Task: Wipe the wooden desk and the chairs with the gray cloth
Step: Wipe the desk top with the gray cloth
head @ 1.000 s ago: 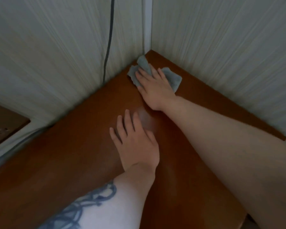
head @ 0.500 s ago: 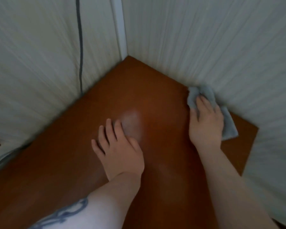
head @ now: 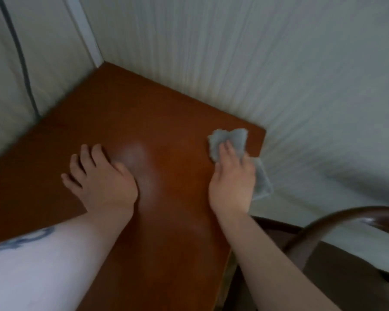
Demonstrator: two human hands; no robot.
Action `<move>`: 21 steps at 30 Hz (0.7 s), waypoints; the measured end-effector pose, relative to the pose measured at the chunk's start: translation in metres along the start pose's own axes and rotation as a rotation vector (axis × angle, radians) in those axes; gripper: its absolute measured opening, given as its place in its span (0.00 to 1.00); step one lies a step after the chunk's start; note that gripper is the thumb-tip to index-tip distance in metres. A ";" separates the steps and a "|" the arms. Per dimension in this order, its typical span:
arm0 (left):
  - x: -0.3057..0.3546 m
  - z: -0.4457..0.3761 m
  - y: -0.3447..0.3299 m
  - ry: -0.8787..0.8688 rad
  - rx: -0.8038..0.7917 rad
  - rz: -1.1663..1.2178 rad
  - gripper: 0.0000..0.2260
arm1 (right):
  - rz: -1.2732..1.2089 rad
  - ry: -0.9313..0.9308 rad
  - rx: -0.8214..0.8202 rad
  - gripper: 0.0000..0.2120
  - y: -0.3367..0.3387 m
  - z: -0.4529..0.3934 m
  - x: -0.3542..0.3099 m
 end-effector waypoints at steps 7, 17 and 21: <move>-0.012 0.023 0.026 -0.111 0.176 0.440 0.22 | -0.129 0.631 -0.503 0.29 -0.009 0.092 -0.079; 0.022 0.182 -0.002 -0.510 -0.243 0.017 0.27 | -0.170 0.057 -0.417 0.27 0.024 0.021 0.025; 0.021 0.183 -0.003 -0.526 -0.248 -0.056 0.26 | -0.541 -0.123 -0.465 0.19 0.058 0.074 0.043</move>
Point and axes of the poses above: each hand's wrist, its own z-axis away from the middle knuckle, its own y-axis out of the back of the hand, x = y × z, the point moved 6 cm from there along -z, towards the middle knuckle, and after that the axes turned 3 degrees about -z, right-handed, at the moved point
